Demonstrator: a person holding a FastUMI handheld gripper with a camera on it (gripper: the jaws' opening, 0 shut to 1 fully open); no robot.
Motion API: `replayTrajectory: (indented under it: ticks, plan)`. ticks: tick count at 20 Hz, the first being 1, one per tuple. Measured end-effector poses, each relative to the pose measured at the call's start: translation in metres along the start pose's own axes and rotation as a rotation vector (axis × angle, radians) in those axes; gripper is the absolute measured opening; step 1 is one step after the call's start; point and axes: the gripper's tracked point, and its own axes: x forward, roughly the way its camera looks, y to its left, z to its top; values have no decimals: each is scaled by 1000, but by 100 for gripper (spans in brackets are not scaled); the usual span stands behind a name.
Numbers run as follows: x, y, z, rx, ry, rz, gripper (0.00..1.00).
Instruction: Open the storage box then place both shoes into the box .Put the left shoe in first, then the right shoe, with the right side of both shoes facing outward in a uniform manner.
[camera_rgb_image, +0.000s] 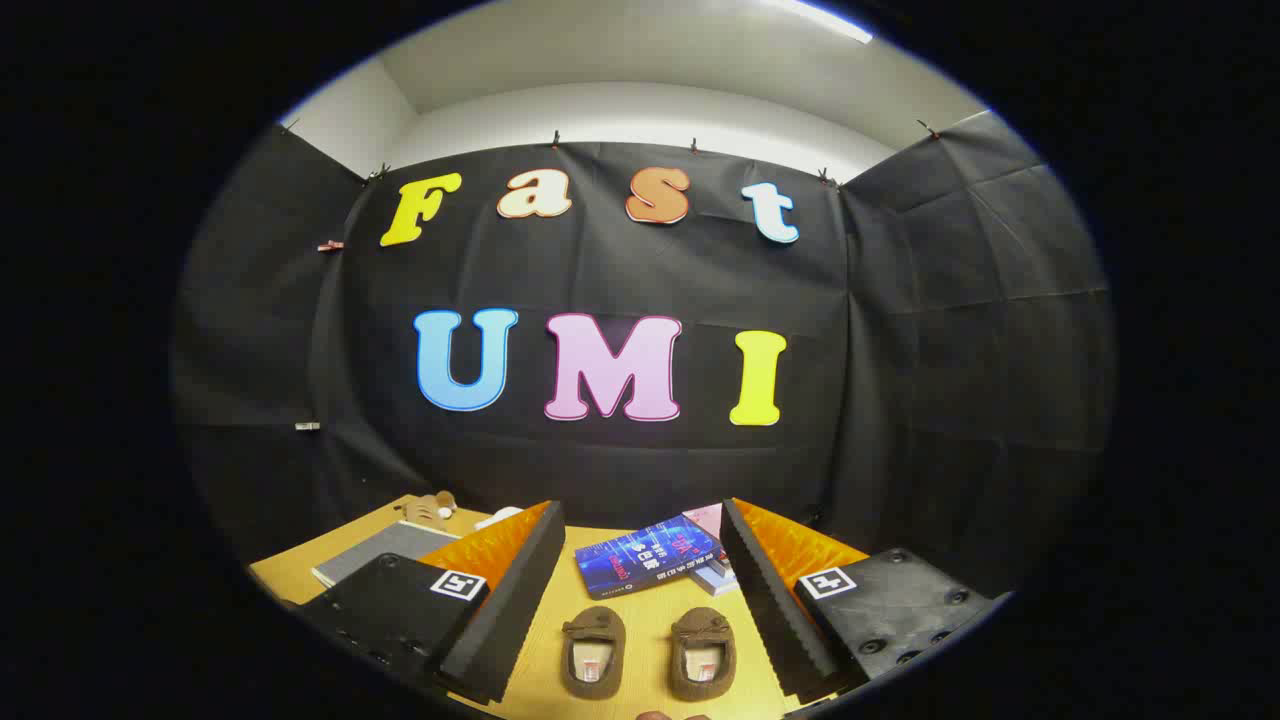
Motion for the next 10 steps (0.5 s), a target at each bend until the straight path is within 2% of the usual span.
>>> replayTrajectory:
  ticks: [10]
  plan:
    - [10, 39, -16, 0, 46, -4, 98]
